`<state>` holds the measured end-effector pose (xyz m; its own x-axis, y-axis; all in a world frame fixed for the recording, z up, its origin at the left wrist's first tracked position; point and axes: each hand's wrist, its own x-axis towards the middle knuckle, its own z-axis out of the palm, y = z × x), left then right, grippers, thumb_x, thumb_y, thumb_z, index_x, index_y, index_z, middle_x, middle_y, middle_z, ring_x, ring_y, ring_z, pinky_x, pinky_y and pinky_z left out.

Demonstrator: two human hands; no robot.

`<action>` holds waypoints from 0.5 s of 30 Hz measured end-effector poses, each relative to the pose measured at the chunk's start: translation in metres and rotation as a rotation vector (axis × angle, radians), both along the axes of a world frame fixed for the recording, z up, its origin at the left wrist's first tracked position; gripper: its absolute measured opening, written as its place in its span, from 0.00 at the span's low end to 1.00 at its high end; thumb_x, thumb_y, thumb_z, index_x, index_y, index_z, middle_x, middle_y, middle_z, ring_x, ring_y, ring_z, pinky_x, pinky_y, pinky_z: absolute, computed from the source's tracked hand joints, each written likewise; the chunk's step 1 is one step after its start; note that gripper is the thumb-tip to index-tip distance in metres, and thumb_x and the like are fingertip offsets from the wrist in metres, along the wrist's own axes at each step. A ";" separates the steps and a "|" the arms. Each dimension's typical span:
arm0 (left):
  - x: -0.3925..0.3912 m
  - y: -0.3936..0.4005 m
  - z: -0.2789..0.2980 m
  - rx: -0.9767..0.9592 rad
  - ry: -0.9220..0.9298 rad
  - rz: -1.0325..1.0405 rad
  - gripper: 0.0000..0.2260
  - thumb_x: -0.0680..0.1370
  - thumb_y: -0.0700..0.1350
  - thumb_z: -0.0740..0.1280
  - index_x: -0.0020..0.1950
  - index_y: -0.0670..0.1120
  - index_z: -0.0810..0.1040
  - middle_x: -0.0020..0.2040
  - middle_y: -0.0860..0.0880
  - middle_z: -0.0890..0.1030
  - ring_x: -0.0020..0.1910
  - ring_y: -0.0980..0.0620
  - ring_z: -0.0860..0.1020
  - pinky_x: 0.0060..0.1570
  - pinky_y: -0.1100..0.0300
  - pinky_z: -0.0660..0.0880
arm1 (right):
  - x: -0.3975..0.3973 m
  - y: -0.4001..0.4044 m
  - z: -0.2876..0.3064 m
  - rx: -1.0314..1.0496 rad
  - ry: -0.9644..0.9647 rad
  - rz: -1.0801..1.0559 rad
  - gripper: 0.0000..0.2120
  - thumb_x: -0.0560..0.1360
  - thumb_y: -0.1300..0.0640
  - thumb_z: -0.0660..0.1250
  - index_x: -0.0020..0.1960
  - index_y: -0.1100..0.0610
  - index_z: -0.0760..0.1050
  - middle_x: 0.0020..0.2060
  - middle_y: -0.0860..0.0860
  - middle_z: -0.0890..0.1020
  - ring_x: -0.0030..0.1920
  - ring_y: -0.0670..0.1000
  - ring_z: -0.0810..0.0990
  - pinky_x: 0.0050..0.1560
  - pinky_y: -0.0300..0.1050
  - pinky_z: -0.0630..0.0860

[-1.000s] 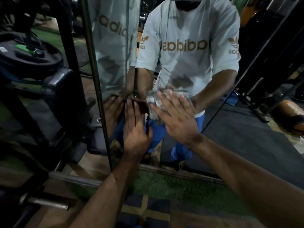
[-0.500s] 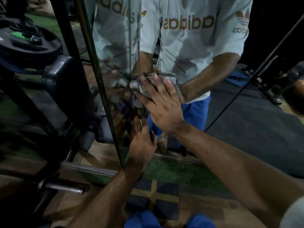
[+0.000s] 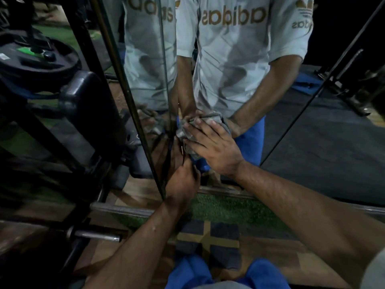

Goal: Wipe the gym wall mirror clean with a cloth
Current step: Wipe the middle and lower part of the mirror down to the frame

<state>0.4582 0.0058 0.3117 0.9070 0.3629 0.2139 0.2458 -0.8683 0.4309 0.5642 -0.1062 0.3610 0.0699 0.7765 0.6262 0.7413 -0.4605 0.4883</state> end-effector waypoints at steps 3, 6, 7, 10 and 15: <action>-0.001 0.003 -0.006 0.098 -0.173 -0.052 0.28 0.75 0.43 0.74 0.72 0.34 0.69 0.75 0.31 0.66 0.68 0.40 0.76 0.60 0.60 0.74 | 0.000 0.002 0.000 0.059 -0.008 -0.024 0.22 0.89 0.61 0.49 0.72 0.54 0.78 0.76 0.55 0.73 0.79 0.56 0.65 0.81 0.55 0.56; -0.002 0.006 -0.011 0.070 -0.110 -0.102 0.24 0.79 0.46 0.69 0.70 0.35 0.71 0.78 0.34 0.60 0.69 0.37 0.74 0.63 0.51 0.74 | 0.002 0.002 -0.012 0.038 -0.032 -0.037 0.20 0.89 0.60 0.51 0.73 0.53 0.78 0.76 0.54 0.73 0.78 0.55 0.66 0.83 0.54 0.54; -0.004 0.006 -0.016 0.071 -0.111 -0.117 0.20 0.77 0.46 0.72 0.64 0.35 0.75 0.76 0.34 0.63 0.60 0.38 0.81 0.52 0.52 0.79 | 0.001 0.002 -0.017 0.008 -0.014 -0.025 0.20 0.89 0.59 0.51 0.72 0.54 0.78 0.76 0.53 0.73 0.78 0.55 0.67 0.83 0.53 0.51; -0.012 0.004 -0.018 0.037 -0.066 -0.110 0.17 0.76 0.46 0.75 0.60 0.40 0.76 0.72 0.32 0.68 0.43 0.42 0.86 0.33 0.57 0.79 | -0.003 0.009 -0.021 -0.027 0.071 0.011 0.21 0.89 0.59 0.49 0.73 0.55 0.77 0.78 0.55 0.70 0.79 0.57 0.67 0.84 0.54 0.49; -0.011 0.001 -0.018 0.030 -0.046 -0.055 0.21 0.71 0.45 0.78 0.58 0.41 0.74 0.61 0.31 0.79 0.40 0.41 0.85 0.26 0.58 0.77 | -0.002 0.032 -0.018 0.018 0.060 0.038 0.19 0.88 0.58 0.54 0.76 0.56 0.73 0.77 0.56 0.72 0.79 0.58 0.64 0.84 0.54 0.46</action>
<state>0.4470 0.0069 0.2934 0.9142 0.3057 0.2660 0.1780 -0.8926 0.4142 0.5626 -0.0739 0.3430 0.0781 0.7682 0.6355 0.7858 -0.4397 0.4349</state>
